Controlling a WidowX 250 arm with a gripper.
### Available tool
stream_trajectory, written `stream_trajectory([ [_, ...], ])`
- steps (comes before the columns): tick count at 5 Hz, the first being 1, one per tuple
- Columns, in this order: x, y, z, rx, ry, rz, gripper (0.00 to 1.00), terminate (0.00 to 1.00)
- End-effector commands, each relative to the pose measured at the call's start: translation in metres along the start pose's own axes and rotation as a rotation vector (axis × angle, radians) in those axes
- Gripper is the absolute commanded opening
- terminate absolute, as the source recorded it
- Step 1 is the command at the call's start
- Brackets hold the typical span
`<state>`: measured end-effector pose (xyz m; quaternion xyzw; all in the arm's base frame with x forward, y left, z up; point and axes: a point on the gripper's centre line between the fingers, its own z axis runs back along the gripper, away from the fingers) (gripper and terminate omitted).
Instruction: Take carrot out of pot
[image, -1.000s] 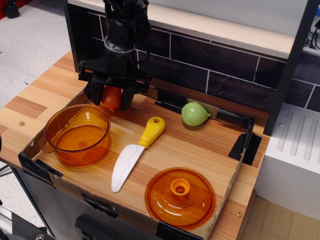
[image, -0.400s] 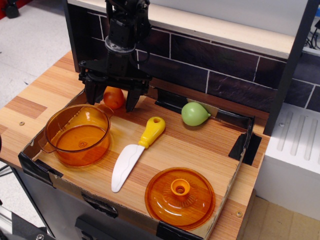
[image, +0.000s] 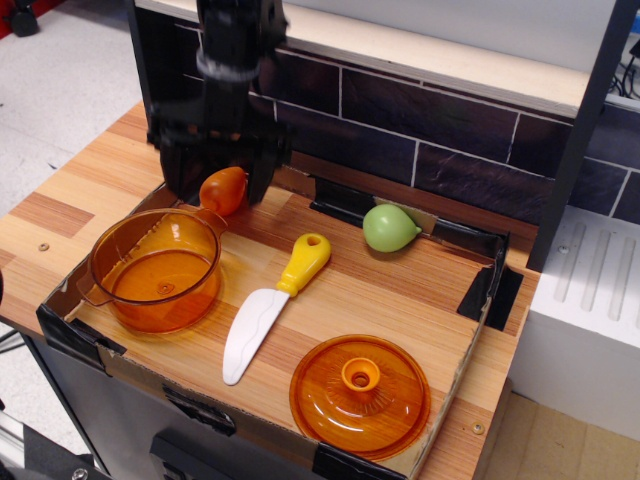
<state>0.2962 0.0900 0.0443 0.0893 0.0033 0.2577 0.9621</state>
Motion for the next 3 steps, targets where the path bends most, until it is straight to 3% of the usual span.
stream_trajectory([
  [1, 0.0088, 0.0122, 0.0924, -0.184, -0.052, 0.043, 1.00, 0.00],
  [2, 0.0088, 0.0122, 0.0924, -0.184, -0.052, 0.043, 1.00, 0.00],
  [3, 0.0088, 0.0122, 0.0924, -0.184, -0.052, 0.043, 1.00, 1.00],
])
